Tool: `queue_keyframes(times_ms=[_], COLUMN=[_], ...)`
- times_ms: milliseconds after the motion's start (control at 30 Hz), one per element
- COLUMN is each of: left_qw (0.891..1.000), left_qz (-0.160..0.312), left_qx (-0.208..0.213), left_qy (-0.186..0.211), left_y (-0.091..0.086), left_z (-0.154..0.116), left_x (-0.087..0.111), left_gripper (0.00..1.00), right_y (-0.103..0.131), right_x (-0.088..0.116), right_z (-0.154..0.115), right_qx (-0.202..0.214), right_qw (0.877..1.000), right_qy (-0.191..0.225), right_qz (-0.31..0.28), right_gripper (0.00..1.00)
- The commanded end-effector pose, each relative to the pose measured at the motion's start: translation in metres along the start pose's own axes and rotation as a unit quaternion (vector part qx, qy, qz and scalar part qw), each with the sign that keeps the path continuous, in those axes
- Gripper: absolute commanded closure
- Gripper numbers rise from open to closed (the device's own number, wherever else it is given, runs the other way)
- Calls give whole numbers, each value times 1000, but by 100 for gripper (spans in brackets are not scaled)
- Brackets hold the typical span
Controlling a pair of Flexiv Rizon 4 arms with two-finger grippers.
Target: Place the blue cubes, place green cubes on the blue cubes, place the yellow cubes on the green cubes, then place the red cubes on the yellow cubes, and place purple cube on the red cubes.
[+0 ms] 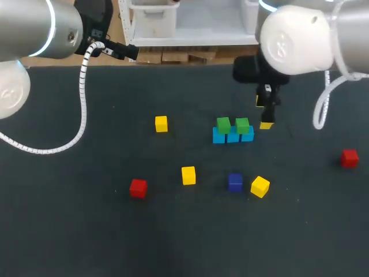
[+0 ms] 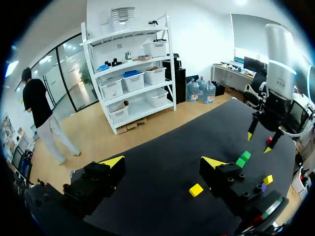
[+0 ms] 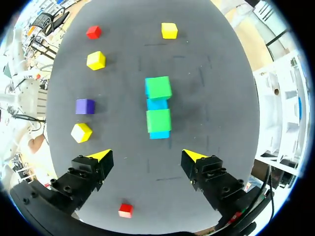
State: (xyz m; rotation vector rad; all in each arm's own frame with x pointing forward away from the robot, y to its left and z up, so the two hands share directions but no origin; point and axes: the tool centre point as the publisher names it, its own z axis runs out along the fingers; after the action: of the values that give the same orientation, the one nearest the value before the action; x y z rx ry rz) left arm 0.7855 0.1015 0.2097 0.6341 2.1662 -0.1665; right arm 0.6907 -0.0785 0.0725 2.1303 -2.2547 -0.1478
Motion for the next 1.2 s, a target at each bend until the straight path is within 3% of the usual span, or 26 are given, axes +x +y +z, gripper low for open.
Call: queue_keyframes(times_ms=[33,67,167,333,600,733,933,1200], left_qw=[1000,1000,1000,1000,1000,1000,1000,1000], left_qz=[0,0,0,0,0,0,0,0], left_qx=[2,2,2,2,2,2,2,2], left_qy=[0,0,0,0,0,0,0,0], left_y=[1,1,1,1,1,1,1,1], left_z=[0,0,0,0,0,0,0,0], left_x=[0,0,0,0,0,0,0,0], left_gripper=[0,0,0,0,0,0,0,0], right_y=[38,44,60,77,104,113,124,125], right_x=[11,11,12,13,12,9,6,4], right_z=[-6,-6,-4,5,21,33,44,70], right_qx=[36,31,19,-4,-3,15,23,25], right_qw=[999,999,998,994,989,986,982,979], right_qy=[-21,-24,-33,-46,-39,-26,-17,-7], right_qz=[14,21,47,101,140,165,189,205], right_gripper=[12,18,4,2,0,1,13,4])
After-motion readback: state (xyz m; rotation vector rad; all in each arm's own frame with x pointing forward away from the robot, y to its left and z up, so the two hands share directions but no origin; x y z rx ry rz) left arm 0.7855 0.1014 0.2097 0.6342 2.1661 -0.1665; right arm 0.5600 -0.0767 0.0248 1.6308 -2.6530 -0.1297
